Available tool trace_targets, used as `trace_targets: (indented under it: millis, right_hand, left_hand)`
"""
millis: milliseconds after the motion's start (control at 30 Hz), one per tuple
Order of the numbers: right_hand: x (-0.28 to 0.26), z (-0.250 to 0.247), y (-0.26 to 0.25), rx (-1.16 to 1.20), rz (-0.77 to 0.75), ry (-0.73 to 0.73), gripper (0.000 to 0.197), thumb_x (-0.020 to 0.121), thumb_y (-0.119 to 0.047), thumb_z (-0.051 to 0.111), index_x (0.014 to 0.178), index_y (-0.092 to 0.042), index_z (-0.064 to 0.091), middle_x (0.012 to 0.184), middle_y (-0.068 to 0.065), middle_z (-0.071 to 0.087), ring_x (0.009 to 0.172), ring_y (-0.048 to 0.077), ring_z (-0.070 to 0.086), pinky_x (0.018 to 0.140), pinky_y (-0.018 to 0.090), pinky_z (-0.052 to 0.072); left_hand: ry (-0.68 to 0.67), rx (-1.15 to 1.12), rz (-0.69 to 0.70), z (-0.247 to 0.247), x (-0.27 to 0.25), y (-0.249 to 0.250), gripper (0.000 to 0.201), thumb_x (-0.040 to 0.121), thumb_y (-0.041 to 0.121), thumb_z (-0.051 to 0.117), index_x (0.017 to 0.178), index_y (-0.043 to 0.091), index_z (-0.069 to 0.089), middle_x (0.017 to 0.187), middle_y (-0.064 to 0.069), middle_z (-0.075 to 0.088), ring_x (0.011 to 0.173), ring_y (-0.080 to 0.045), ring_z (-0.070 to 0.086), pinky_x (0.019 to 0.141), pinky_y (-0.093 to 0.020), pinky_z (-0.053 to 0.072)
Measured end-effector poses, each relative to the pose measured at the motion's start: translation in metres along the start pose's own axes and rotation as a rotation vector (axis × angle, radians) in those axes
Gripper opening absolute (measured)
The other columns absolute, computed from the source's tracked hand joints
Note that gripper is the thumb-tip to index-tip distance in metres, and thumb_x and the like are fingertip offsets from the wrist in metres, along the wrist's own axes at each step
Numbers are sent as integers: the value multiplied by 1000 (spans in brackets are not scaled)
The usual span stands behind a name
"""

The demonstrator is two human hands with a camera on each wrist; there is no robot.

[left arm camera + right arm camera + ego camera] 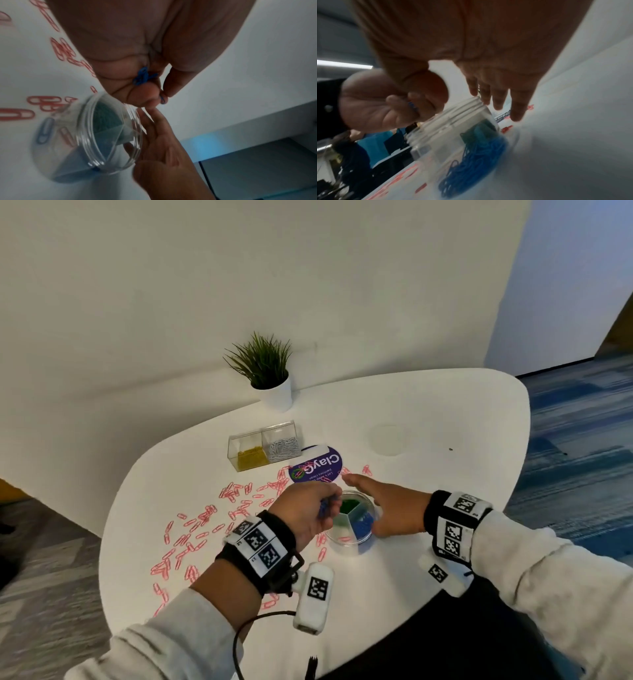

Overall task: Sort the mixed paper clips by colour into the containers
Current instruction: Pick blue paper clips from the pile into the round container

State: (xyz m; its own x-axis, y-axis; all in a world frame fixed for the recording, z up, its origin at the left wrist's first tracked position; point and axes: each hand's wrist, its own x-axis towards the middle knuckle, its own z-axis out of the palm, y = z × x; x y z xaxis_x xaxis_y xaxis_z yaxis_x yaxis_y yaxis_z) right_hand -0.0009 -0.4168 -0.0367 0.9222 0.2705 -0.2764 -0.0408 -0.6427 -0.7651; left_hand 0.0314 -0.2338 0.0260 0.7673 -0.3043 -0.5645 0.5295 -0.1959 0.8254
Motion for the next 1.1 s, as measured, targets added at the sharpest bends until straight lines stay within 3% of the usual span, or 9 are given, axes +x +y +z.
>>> trace_targets:
  millis: [100, 200, 433, 600, 700, 833, 900, 1033, 1100]
  right_hand:
    - [6, 7, 6, -112, 1, -7, 133, 55, -45, 90, 151, -44, -2, 140, -18, 46, 123, 7, 52, 102, 35, 49]
    - [8, 6, 3, -145, -13, 39, 137, 56, -45, 89, 151, -43, -9, 139, -15, 51, 122, 8, 54, 102, 34, 48]
    - [5, 6, -6, -133, -35, 127, 146, 52, -47, 92, 152, -37, -13, 121, -6, 58, 109, 11, 59, 95, 33, 51]
    - [1, 8, -11, -160, 23, 161, 142, 46, -59, 91, 147, -46, -8, 124, 2, 52, 106, 19, 59, 91, 37, 53]
    - [-1, 9, -12, -209, 72, 153, 139, 43, -67, 87, 147, -45, -1, 137, 8, 41, 126, 24, 48, 101, 39, 48]
    - [0, 11, -11, -228, 133, 120, 137, 48, -69, 85, 154, -30, 6, 147, 1, 31, 135, 21, 38, 109, 41, 42]
    - [1, 11, -10, -239, 144, 110, 135, 50, -70, 84, 154, -27, 10, 147, -1, 30, 133, 20, 38, 108, 40, 42]
    - [2, 13, -9, -239, 136, 114, 132, 51, -72, 82, 155, -26, 14, 142, -2, 30, 130, 18, 38, 107, 36, 42]
    - [1, 13, -8, -217, 131, 114, 130, 52, -70, 83, 155, -26, 16, 138, -4, 31, 127, 16, 39, 105, 35, 42]
  left_hand:
    - [-41, 29, 44, 16, 0, -1, 15, 98, 10, 55, 93, 2, 66, 80, -11, 63, 70, -18, 60, 70, -30, 57]
    - [-53, 69, 116, 23, 1, -3, 17, 96, 13, 57, 93, 0, 68, 87, -13, 67, 82, -23, 65, 94, -42, 53]
    - [-59, 283, 261, 26, -8, -19, 19, 76, 39, 56, 79, 25, 69, 101, -17, 68, 103, -34, 64, 102, -55, 46]
    - [-107, 350, 304, 17, -8, -25, 25, 91, 23, 47, 83, 26, 70, 99, -6, 73, 101, -24, 66, 93, -41, 50]
    - [-39, 468, 415, 4, -7, -17, 25, 91, 8, 49, 91, 21, 71, 94, 6, 74, 90, -9, 67, 77, -25, 50]
    - [35, 381, 400, -20, 5, -1, 19, 90, -5, 56, 93, 10, 67, 92, -6, 75, 93, -19, 73, 90, -43, 57]
    - [9, 377, 400, -22, 6, 2, 16, 91, -6, 58, 92, 8, 64, 90, -12, 74, 92, -24, 73, 88, -43, 58]
    - [-54, 770, 503, -8, 7, -13, 24, 88, -2, 61, 89, 22, 62, 95, 1, 68, 74, -2, 70, 66, -17, 54]
    - [-73, 966, 572, -1, 9, -21, 27, 89, 2, 59, 87, 29, 59, 97, 7, 65, 75, 1, 66, 65, -17, 51]
